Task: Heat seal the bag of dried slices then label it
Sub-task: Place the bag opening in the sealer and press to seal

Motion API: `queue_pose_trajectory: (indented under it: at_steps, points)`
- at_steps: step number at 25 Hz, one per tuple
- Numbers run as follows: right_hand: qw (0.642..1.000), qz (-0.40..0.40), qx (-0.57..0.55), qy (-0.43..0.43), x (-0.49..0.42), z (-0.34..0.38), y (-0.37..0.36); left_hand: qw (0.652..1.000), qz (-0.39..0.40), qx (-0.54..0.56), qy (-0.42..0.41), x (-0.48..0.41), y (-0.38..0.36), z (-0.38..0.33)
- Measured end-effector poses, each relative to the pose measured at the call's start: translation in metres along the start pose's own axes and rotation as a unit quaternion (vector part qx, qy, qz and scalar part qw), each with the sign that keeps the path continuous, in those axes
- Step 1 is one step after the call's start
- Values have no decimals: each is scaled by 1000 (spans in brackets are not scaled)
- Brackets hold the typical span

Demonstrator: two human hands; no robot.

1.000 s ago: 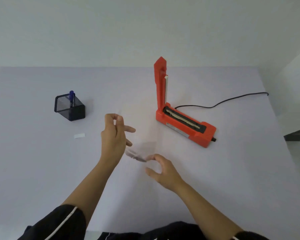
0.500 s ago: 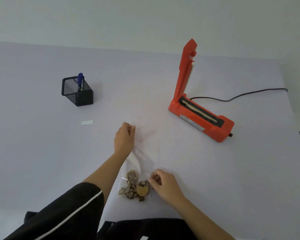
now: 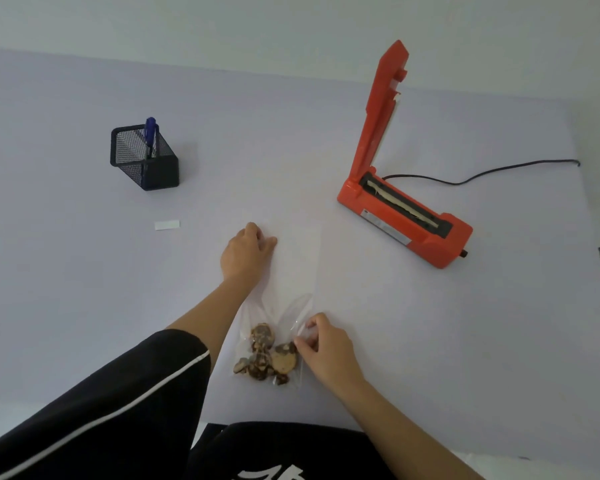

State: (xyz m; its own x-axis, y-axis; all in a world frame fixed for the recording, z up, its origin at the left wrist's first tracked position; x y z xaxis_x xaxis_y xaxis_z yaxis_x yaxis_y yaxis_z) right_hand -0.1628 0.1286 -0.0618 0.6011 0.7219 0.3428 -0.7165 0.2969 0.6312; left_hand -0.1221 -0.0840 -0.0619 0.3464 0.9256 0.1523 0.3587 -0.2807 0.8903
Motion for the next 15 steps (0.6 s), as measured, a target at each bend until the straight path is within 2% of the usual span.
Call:
queue_pose_trajectory:
  at_steps: [10,13,15]
  points:
    - [999,30,13,-10,-8,2,9,999,-26,-28,16,-2,0,-8]
    - [1000,23,16,13,-10,7,18,999,-33,13,32,-5,3,-7]
    - [999,4,1,40,-18,23,26,995,-71,62,35,-7,16,-6]
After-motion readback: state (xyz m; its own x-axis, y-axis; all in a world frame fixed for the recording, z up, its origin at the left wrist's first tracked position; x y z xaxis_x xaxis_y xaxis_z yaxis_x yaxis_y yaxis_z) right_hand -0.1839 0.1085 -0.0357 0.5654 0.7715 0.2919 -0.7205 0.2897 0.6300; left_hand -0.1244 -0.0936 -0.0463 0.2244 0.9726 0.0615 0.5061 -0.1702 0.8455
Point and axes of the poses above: each hand's wrist, its own x-axis away from the middle knuckle, its own y-axis out of the back of the hand, z = x × y, the point moved 4 cm from there along -x, towards the middle knuckle, and after that the axes turned 9 degrees about -z, right-handed, at the moved point
